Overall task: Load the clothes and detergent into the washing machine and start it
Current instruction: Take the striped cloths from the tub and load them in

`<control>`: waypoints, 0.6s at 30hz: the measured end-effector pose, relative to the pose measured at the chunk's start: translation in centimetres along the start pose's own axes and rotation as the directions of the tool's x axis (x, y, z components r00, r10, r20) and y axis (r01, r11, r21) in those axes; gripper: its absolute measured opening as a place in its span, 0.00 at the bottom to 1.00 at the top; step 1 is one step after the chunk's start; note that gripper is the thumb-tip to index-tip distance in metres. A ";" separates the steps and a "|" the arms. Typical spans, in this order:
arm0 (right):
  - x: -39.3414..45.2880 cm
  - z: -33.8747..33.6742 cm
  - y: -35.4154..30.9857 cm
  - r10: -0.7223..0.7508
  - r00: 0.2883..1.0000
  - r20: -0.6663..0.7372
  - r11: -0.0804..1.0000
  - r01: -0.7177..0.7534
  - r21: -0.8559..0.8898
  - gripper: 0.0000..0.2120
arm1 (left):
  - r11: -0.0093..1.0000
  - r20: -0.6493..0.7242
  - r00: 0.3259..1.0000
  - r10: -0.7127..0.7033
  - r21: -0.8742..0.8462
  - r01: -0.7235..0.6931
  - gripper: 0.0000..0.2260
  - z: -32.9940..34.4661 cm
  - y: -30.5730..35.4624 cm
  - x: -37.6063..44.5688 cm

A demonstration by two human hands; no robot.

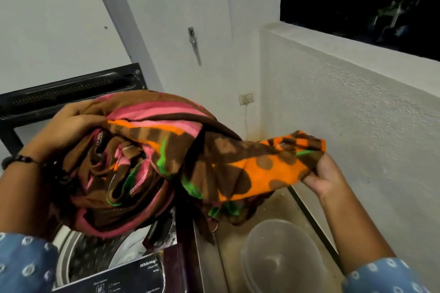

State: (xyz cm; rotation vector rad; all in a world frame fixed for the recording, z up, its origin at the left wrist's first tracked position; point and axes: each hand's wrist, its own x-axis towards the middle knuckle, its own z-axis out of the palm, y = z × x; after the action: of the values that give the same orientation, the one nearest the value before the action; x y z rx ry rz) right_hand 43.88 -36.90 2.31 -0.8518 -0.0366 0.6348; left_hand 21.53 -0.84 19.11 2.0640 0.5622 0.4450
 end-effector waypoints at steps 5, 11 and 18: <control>1.2 -4.1 -4.6 -0.126 0.915 -0.383 0.949 0.224 0.221 0.05 | 0.974 -0.057 0.994 -0.093 0.200 0.103 0.21 -2.3 -2.1 -0.3; 1.1 -6.7 -5.1 -0.164 0.784 -0.599 0.985 0.165 -0.054 0.06 | 0.969 -0.182 0.979 -0.091 0.209 0.129 0.15 -2.3 -2.5 -0.8; 0.8 -8.1 -2.1 -0.383 0.657 -0.650 0.884 0.057 -0.463 0.29 | 0.983 -0.305 0.946 0.114 0.173 -0.063 0.24 -0.3 -0.2 -0.4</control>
State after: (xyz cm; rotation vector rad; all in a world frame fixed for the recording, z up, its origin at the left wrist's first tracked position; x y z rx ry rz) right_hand 47.84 -43.13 -1.81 -1.4449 0.4687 -0.0060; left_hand 21.02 -0.74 19.02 2.1940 0.7140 0.8147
